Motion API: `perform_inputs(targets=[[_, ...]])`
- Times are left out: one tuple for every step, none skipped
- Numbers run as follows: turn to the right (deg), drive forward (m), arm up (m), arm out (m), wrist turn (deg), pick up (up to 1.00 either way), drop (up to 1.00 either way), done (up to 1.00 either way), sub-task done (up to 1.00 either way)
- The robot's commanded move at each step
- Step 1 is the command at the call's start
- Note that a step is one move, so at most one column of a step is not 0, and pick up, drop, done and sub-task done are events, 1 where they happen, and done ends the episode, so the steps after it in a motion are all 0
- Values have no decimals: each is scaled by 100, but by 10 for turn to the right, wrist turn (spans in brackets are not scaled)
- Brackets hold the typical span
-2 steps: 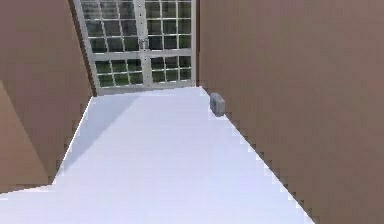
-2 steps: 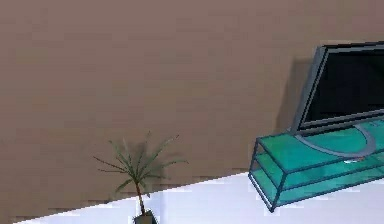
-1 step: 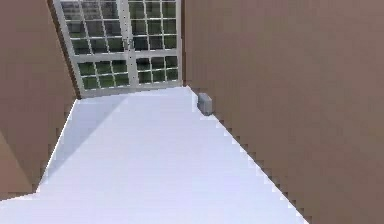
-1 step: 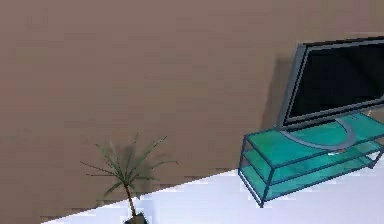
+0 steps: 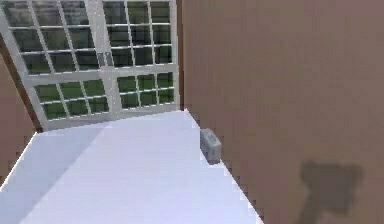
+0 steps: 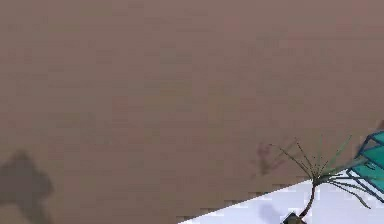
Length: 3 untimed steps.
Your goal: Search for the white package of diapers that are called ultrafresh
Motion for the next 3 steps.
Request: perform_inputs(targets=[[0, 60, 0, 0, 0, 0, 0, 0, 0], [-150, 0, 0, 0, 0, 0, 0, 0, 0], [0, 5, 0, 0, 0, 0, 0, 0, 0]])
